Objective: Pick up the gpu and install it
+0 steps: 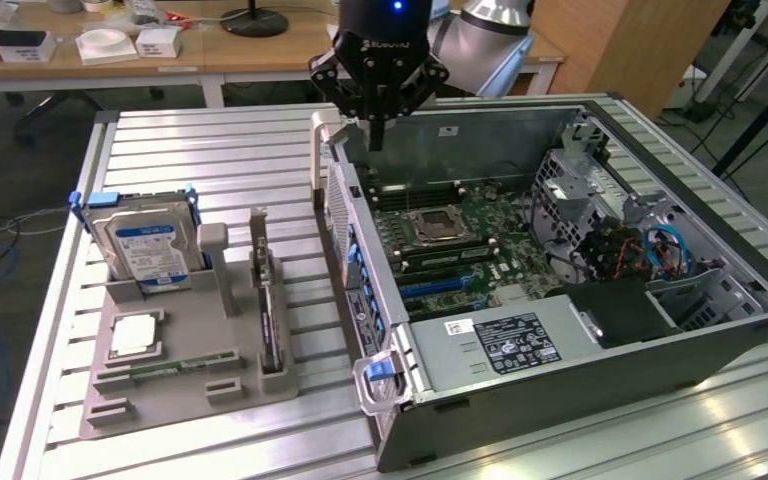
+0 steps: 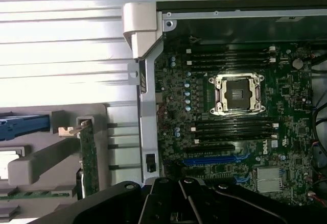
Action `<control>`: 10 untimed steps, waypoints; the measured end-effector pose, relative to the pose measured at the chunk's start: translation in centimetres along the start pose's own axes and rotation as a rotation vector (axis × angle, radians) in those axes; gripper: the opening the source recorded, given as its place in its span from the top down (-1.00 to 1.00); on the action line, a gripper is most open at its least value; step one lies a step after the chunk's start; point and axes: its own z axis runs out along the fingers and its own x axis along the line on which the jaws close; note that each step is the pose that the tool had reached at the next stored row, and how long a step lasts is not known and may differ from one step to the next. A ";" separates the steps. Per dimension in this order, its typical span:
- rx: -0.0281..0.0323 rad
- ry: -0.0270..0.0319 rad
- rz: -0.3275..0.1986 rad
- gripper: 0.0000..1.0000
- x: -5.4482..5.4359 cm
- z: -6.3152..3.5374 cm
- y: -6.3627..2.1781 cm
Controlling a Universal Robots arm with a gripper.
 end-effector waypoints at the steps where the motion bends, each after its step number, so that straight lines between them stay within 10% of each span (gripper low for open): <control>1: 0.0000 0.0000 0.000 0.79 0.2 -0.01 -0.02; 10: 0.0000 -0.0001 0.000 0.79 3.1 -0.09 -0.23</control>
